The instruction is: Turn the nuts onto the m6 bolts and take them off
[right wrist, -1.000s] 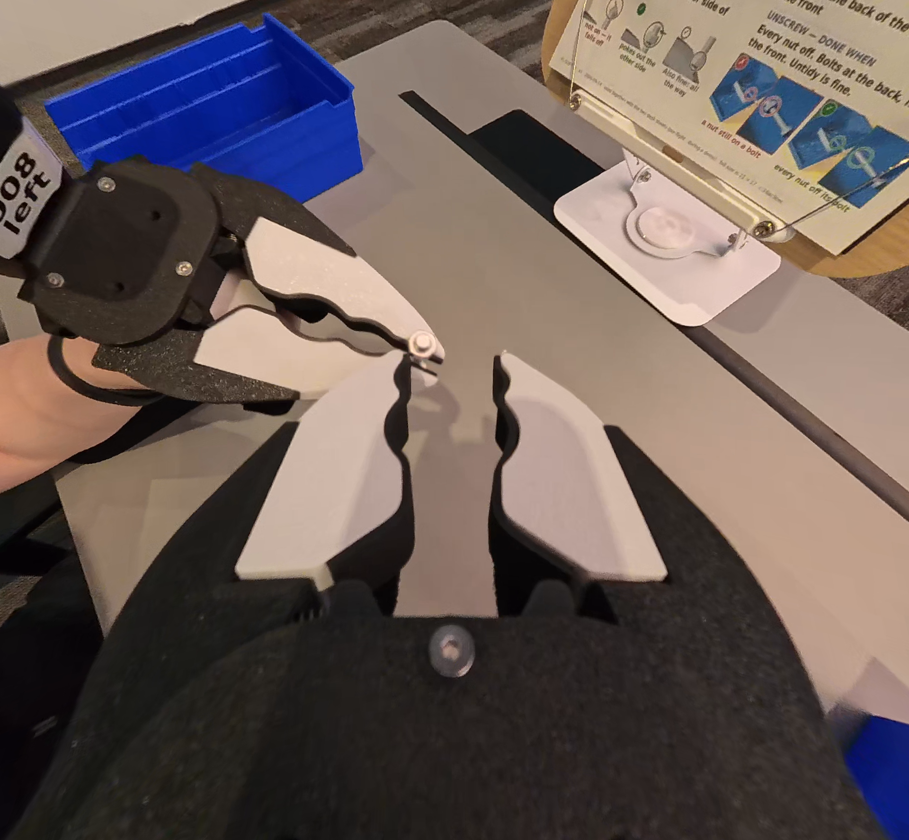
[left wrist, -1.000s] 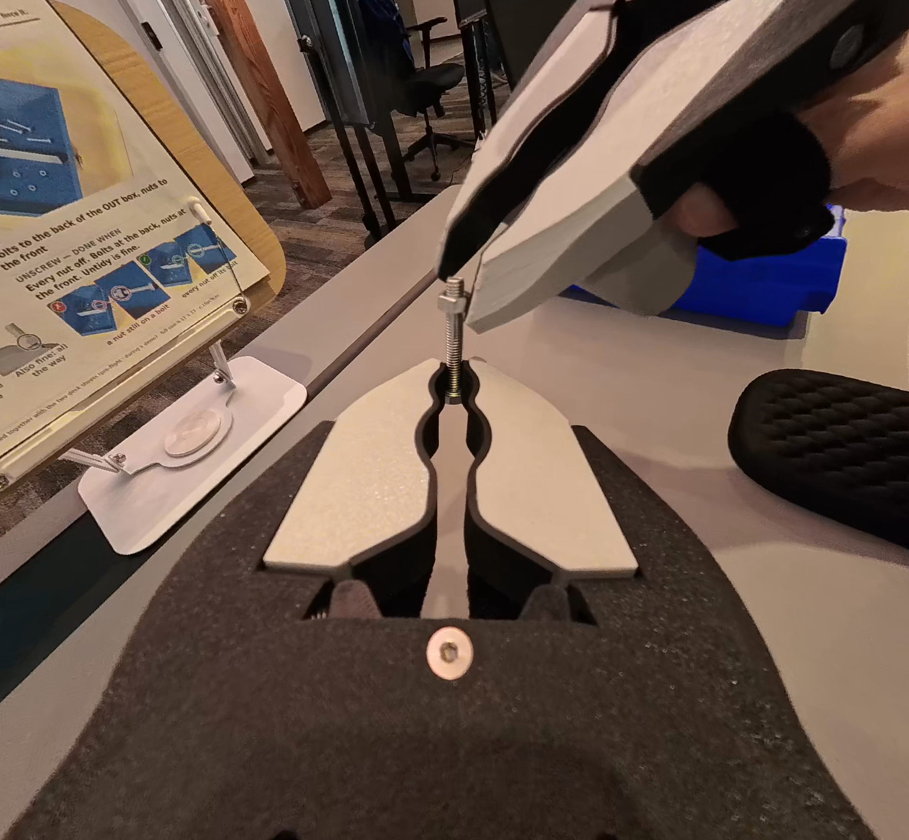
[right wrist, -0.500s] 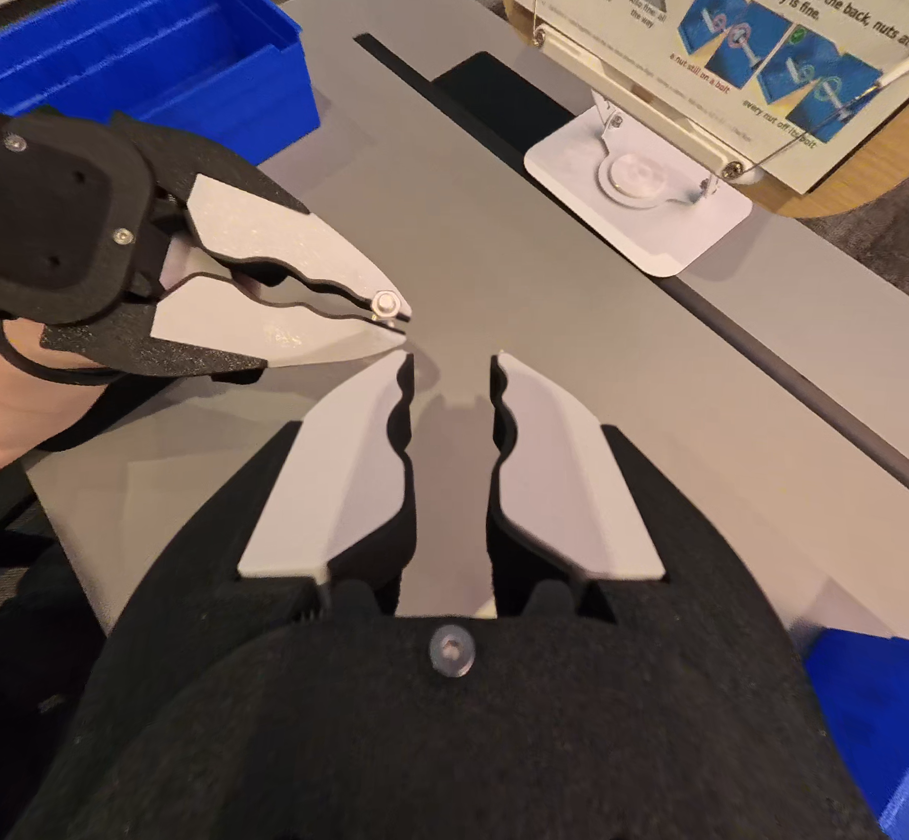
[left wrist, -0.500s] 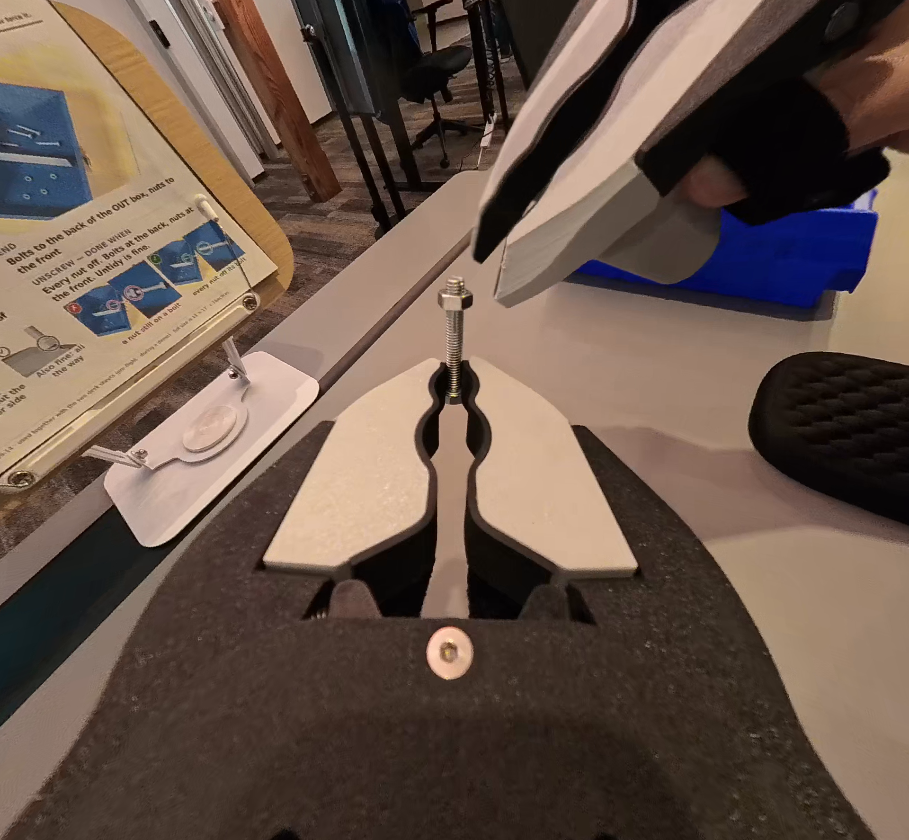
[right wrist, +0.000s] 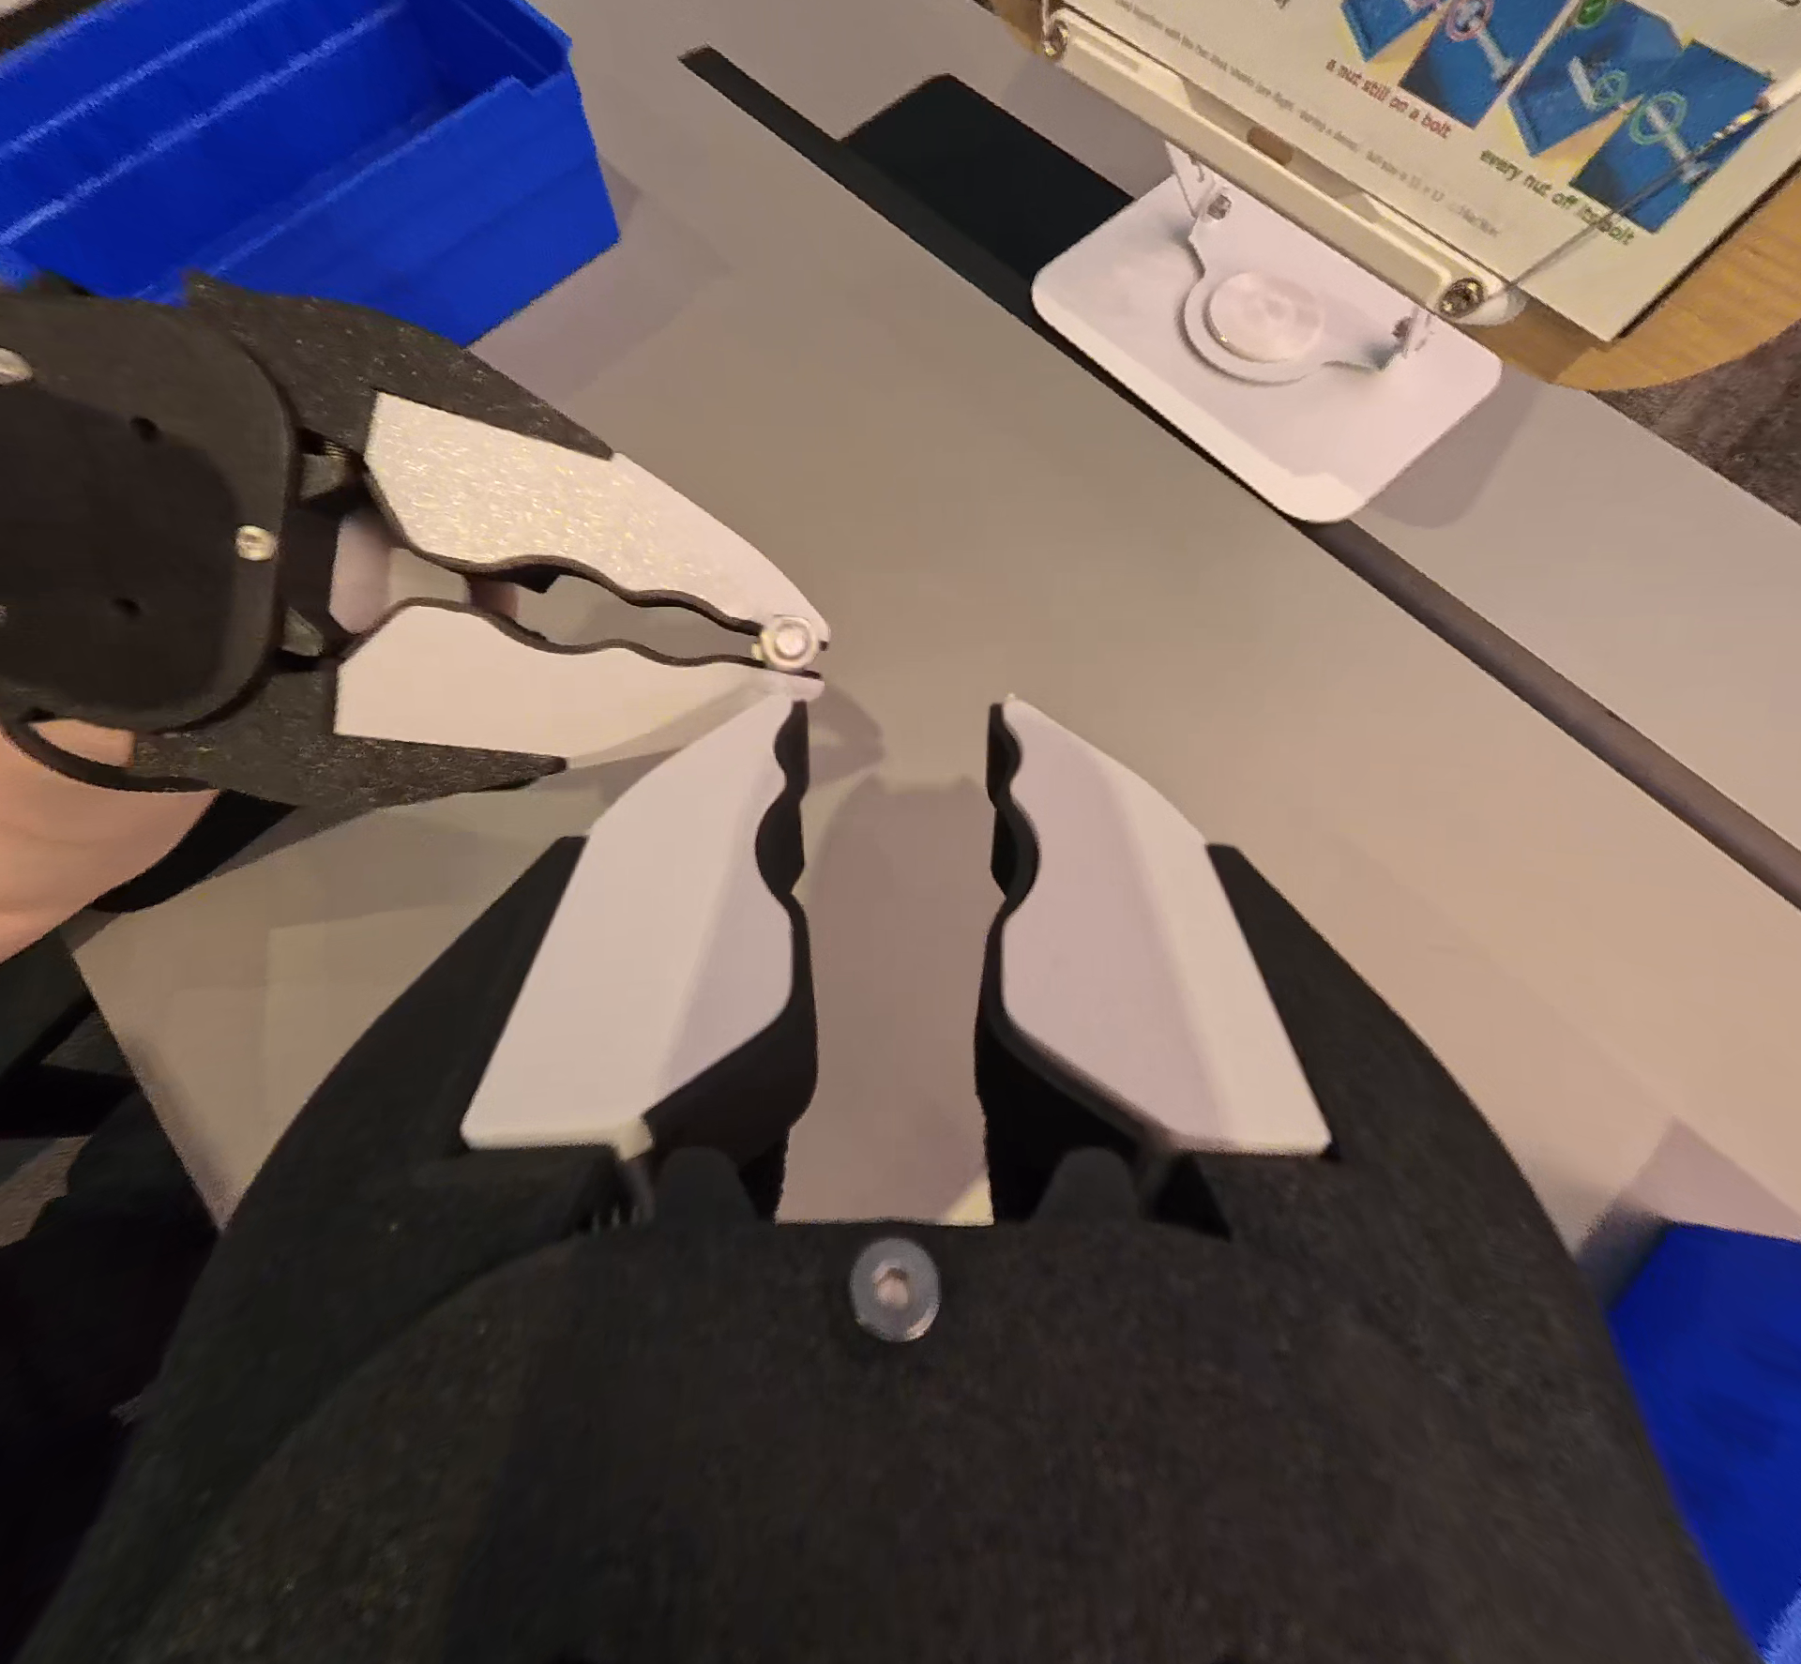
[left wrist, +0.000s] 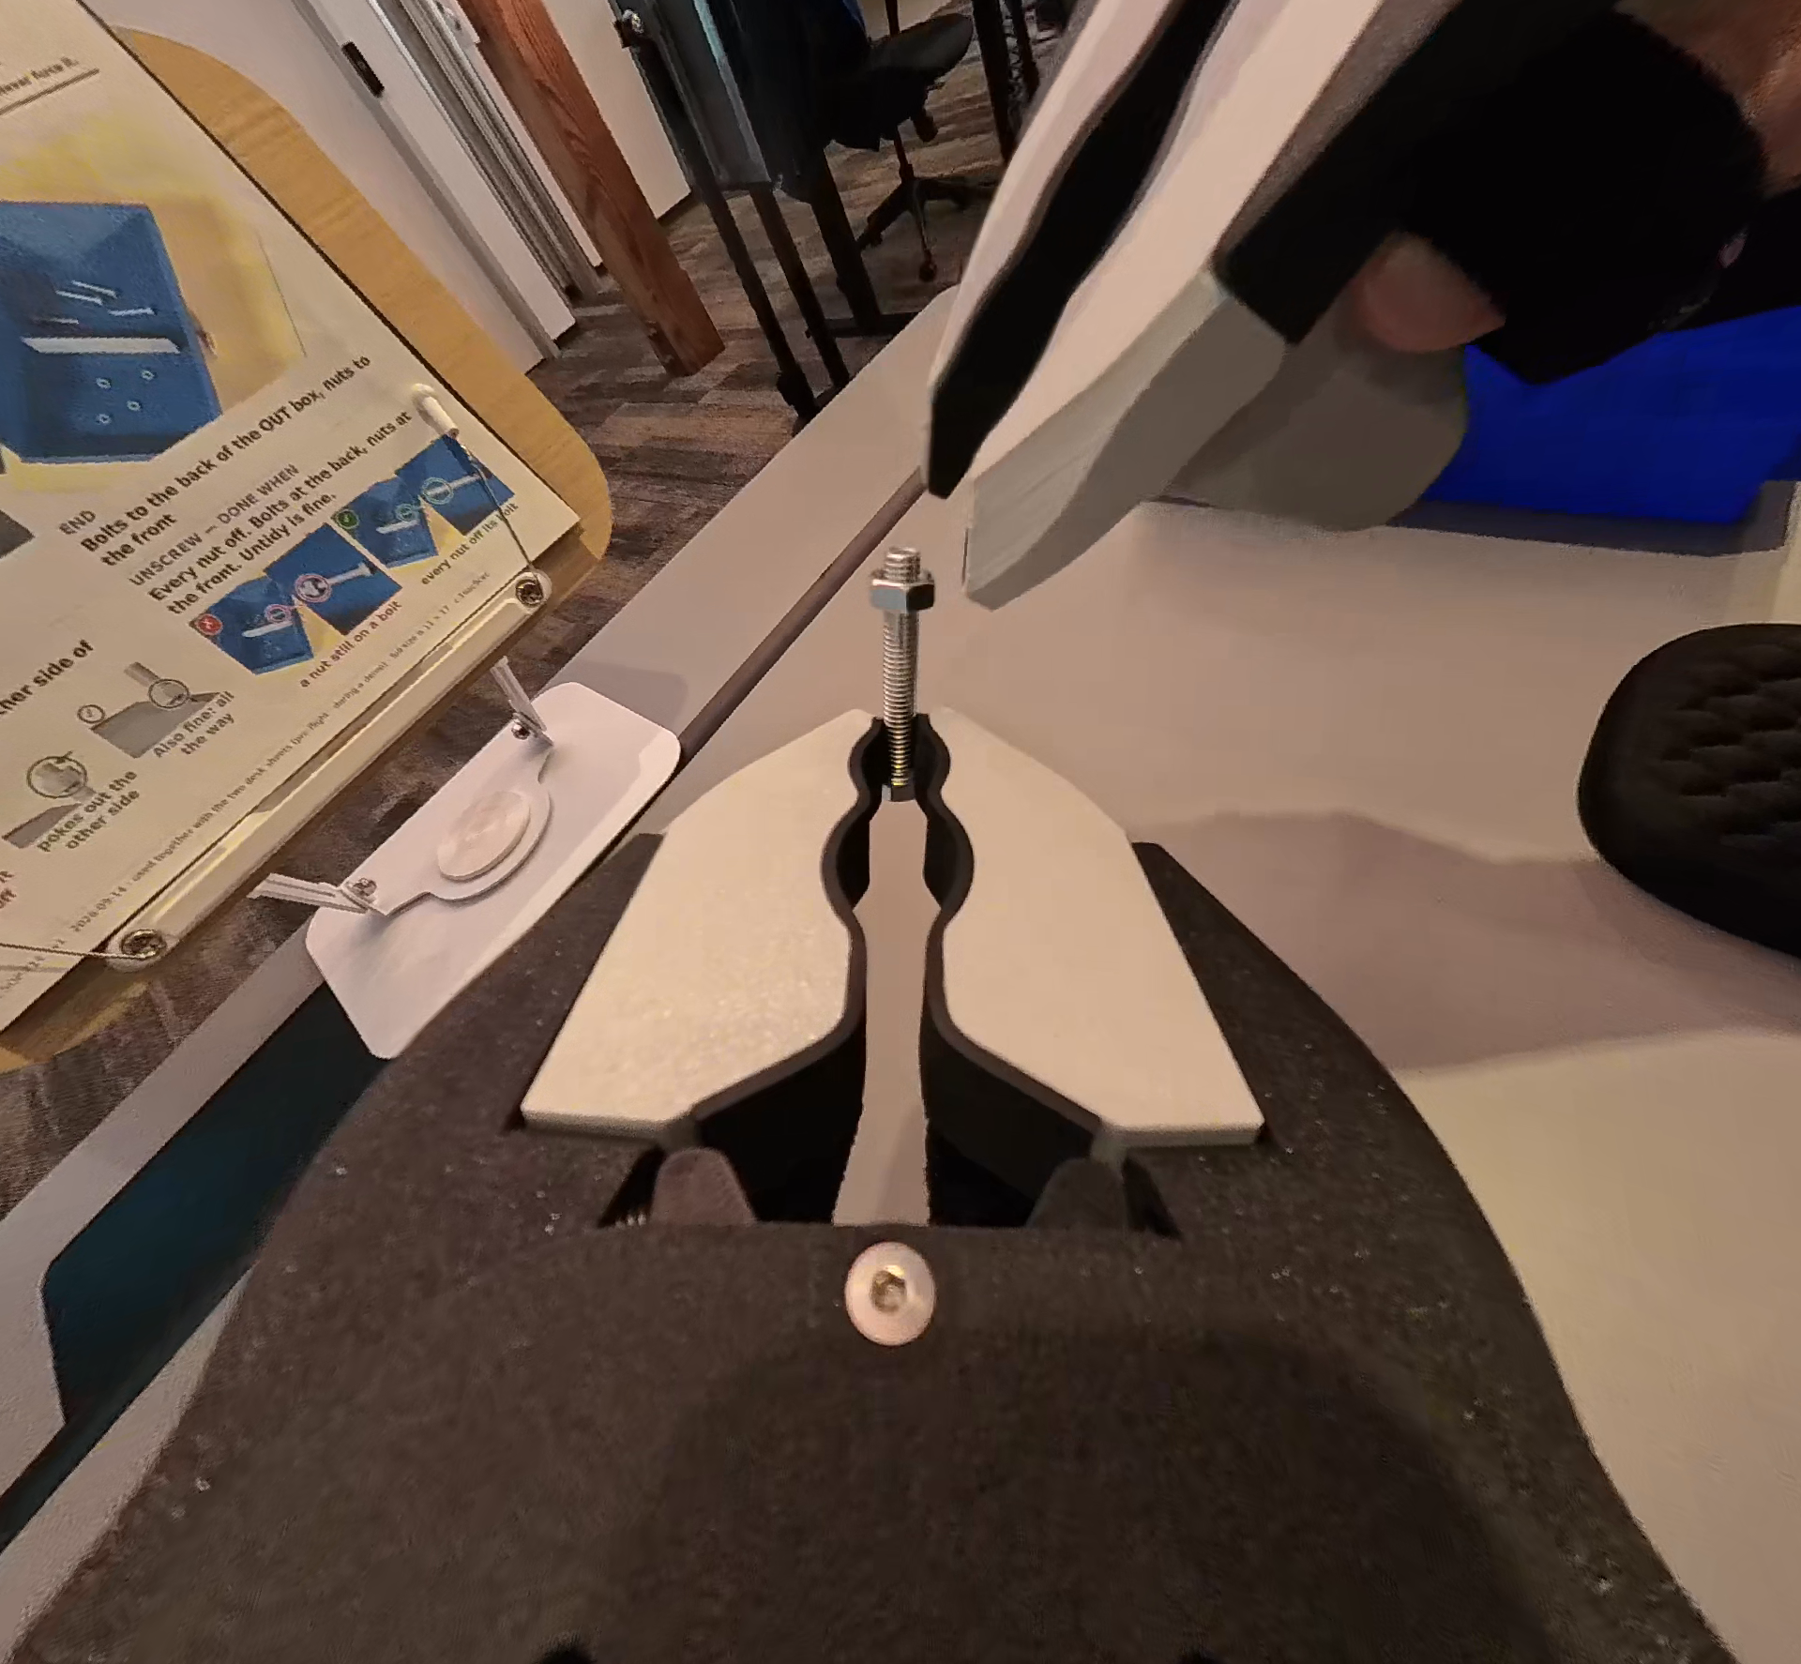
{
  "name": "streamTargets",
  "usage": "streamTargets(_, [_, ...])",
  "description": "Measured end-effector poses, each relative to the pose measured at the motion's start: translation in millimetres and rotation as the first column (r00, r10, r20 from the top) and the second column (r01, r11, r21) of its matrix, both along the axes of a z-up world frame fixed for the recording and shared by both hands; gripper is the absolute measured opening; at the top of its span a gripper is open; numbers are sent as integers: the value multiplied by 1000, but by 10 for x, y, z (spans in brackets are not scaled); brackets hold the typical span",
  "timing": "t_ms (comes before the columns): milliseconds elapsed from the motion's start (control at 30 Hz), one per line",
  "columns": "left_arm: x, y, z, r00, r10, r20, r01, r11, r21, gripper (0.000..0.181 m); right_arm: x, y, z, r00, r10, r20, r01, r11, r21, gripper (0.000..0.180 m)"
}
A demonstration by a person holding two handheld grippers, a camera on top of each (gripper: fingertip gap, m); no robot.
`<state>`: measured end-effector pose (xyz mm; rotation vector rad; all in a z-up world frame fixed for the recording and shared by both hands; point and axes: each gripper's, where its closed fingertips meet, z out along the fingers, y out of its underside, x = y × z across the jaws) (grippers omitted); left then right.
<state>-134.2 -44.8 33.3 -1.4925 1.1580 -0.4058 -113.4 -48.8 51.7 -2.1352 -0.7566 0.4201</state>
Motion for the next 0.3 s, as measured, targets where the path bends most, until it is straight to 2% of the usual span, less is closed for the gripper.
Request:
streamTargets(167, [29,-18,-30,1000,-2,-17,2,1000,9,5,-91,17,73,1000,7,-21,-6,999,48,36])
streamTargets(300, [22,-10,-38,1000,3,-24,-3,1000,12,5,-37,4,-3,1000,2,3,-3,1000,4,36])
